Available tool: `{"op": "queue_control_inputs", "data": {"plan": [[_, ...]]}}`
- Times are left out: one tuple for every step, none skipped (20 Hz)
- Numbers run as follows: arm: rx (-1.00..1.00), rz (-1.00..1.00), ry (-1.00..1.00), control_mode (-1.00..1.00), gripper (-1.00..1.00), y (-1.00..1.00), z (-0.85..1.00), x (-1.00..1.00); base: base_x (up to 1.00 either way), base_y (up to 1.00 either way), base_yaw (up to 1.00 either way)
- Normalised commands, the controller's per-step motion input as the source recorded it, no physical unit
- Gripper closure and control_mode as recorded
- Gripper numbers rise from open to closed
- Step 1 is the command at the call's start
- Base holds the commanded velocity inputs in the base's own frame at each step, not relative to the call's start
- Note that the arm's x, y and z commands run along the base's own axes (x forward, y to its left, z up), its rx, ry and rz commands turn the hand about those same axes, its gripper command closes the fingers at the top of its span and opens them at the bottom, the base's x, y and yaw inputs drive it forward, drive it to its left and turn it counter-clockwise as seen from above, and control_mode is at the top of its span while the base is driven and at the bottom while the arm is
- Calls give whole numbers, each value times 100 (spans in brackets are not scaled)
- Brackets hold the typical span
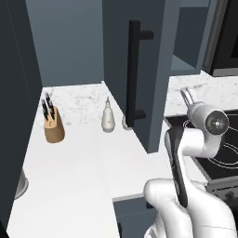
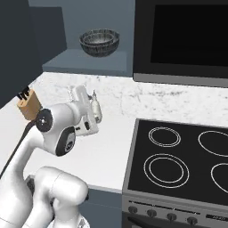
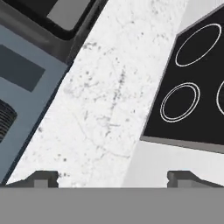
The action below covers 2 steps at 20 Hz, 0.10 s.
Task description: Pick up the bowls on the counter and stack them on top of one another in the open cabinet. Place the smaller bowl on top of the larger bowl.
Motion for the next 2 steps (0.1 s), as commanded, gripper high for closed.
{"op": "queue_control_inputs", "data": {"plan": [[-8, -3, -49, -100, -100, 0, 28, -88, 0, 0, 0], [-13, 6, 7, -100, -100, 0, 0, 18, 0, 0, 0]]}}
